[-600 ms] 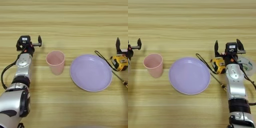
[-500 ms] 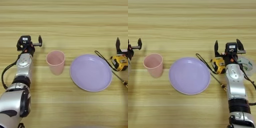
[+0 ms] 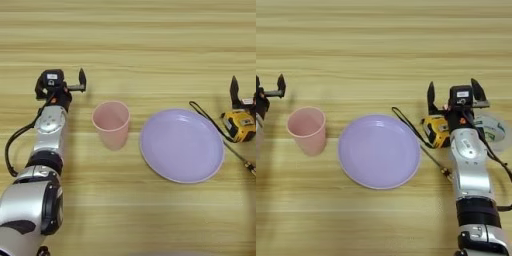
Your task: Move the objects on the table
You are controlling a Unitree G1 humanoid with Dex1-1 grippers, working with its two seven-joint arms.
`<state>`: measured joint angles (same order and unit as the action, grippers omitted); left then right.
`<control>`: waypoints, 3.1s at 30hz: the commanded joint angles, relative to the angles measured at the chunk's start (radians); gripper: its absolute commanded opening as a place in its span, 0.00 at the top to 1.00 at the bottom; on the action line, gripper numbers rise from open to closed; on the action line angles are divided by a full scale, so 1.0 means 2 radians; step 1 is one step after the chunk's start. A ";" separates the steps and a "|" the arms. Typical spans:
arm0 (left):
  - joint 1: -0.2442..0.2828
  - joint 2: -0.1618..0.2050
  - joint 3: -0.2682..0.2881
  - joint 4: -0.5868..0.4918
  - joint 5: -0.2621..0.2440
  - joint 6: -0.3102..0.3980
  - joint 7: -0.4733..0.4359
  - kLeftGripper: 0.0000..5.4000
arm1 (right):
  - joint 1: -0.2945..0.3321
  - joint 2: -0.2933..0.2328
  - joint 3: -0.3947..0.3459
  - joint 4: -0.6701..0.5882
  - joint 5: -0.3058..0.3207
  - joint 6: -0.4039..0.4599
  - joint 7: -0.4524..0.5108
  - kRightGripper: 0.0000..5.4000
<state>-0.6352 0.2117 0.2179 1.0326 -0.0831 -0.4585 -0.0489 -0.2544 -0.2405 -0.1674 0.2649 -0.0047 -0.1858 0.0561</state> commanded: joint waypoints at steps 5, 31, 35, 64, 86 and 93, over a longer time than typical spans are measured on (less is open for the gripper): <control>0.004 -0.005 -0.008 -0.009 0.006 -0.003 0.008 0.00 | 0.022 -0.012 0.039 -0.042 0.001 0.010 0.059 0.00; 0.007 -0.013 -0.020 -0.017 0.010 0.001 0.026 0.00 | 0.110 -0.080 0.174 -0.237 0.081 0.088 0.329 0.00; 0.006 -0.014 -0.020 -0.017 0.011 0.001 0.027 0.00 | 0.099 -0.074 0.199 -0.221 0.069 0.096 0.338 0.00; 0.010 -0.021 -0.024 -0.025 0.012 0.002 0.035 0.00 | 0.026 -0.016 0.280 -0.157 0.053 0.142 0.361 0.00; 0.013 -0.023 -0.026 -0.032 0.012 0.004 0.037 0.00 | -0.028 0.034 0.280 -0.086 0.048 0.130 0.346 0.00; 0.015 -0.025 -0.026 -0.035 0.012 0.005 0.039 0.00 | -0.030 0.041 0.294 -0.089 0.045 0.134 0.352 0.00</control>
<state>-0.6133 0.1673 0.1717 0.9717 -0.0714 -0.4582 0.0197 -0.2951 -0.1608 0.4065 0.0869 0.0977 0.0781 0.7514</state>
